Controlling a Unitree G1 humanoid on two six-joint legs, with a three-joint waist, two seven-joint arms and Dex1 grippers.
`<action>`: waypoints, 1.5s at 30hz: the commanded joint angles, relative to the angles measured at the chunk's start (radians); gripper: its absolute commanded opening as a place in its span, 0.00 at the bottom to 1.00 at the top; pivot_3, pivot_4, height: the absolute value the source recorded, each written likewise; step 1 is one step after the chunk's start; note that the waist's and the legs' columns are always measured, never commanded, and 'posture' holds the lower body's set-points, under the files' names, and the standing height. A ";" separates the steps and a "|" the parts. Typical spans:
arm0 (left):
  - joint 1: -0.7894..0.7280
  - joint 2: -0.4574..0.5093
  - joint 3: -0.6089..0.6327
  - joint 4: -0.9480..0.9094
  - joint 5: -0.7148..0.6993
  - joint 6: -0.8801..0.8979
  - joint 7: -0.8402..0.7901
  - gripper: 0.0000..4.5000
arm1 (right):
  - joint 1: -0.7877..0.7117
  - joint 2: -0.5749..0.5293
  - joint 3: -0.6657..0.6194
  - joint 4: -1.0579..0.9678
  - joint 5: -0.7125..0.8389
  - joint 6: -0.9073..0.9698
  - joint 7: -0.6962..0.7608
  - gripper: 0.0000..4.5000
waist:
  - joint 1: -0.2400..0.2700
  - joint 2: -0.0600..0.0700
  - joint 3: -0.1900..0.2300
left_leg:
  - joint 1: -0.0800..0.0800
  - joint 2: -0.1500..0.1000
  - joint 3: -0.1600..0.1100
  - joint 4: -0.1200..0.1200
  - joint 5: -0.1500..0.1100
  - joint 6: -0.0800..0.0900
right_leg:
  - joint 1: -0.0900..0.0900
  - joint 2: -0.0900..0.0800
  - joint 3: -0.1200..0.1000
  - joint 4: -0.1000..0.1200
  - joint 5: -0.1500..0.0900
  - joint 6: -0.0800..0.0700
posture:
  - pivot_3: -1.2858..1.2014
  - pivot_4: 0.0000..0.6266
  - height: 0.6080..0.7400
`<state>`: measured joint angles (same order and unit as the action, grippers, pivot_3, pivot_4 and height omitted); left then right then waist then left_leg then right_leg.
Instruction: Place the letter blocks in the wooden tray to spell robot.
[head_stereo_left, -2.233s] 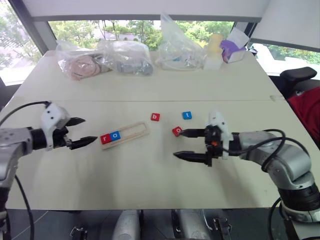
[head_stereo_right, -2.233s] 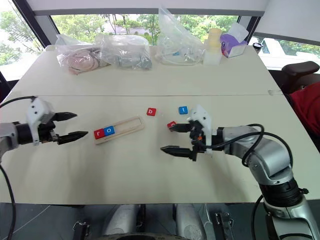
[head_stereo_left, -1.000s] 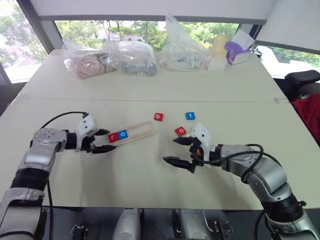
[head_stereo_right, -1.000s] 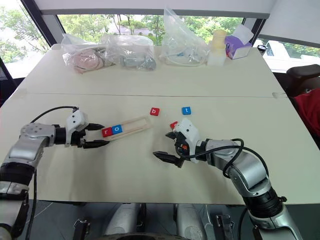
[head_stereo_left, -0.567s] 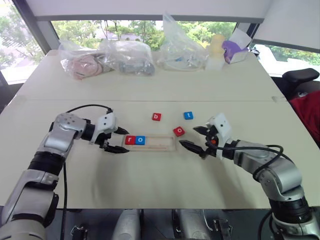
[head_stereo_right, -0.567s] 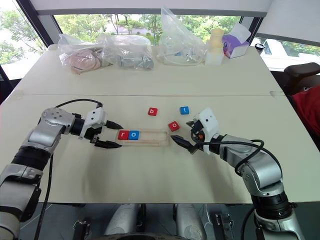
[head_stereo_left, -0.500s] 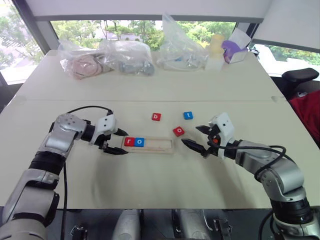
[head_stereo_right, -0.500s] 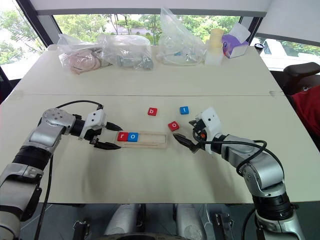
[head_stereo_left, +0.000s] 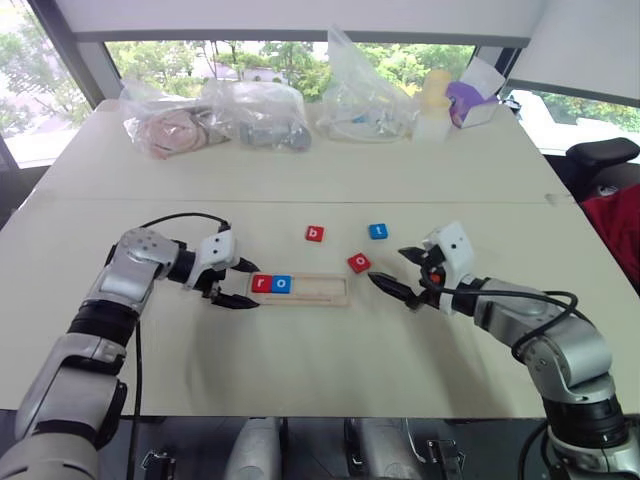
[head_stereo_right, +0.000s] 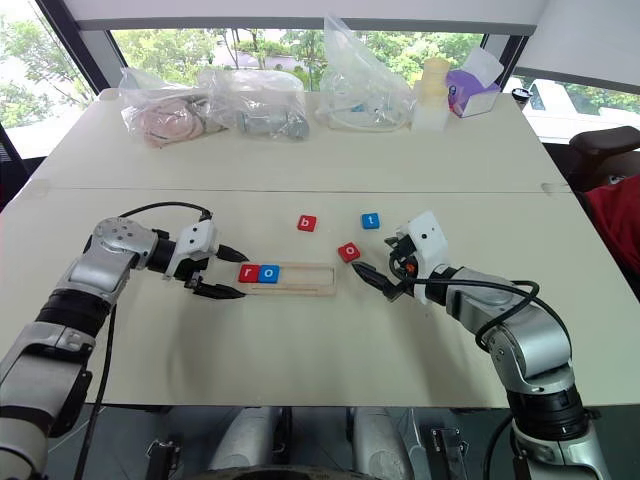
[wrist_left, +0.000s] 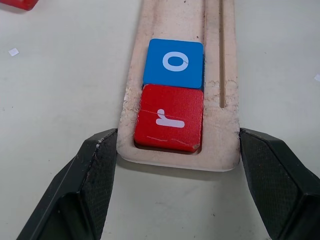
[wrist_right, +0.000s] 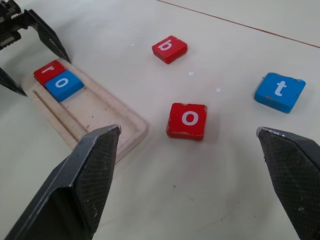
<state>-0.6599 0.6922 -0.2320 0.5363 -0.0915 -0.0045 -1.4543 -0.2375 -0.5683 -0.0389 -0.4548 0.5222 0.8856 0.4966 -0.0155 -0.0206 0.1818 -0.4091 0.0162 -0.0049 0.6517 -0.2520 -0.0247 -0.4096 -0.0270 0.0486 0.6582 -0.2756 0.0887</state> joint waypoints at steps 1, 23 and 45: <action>0.021 0.006 0.009 -0.038 -0.011 0.025 -0.010 0.81 | -0.019 0.004 -0.002 -0.011 -0.005 -0.024 0.004 1.00 | 0.000 0.000 0.000 | 0.000 0.000 0.000 0.000 0.000 0.000 | 0.000 0.000 0.000 0.000 0.000 0.000 | 0.52 0.24 0.96; 0.097 0.229 0.240 -0.304 -0.161 0.342 0.074 0.99 | -0.439 0.412 0.075 0.337 -0.065 0.209 -0.282 1.00 | -0.029 0.000 0.000 | 0.000 0.001 0.000 0.000 0.000 0.000 | -0.004 0.001 0.001 0.007 0.000 -0.001 | 0.52 0.24 0.96; 0.313 0.138 0.519 -0.745 -0.409 0.638 0.492 0.99 | -0.705 0.722 0.179 1.039 -0.359 -0.080 -0.406 1.00 | -0.058 -0.001 0.000 | 0.000 0.001 0.000 -0.003 0.002 -0.003 | -0.008 -0.001 0.002 0.009 0.001 -0.002 | 0.52 0.24 0.96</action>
<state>-0.3459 0.8214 0.2438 -0.1750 -0.4850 0.6433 -0.9782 -0.9351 0.1290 0.1211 0.5390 0.1791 0.8227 0.0962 -0.0739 -0.0216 0.1814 -0.4094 0.0175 -0.0047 0.6490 -0.2502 -0.0276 -0.4178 -0.0286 0.0505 0.6670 -0.2743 0.0863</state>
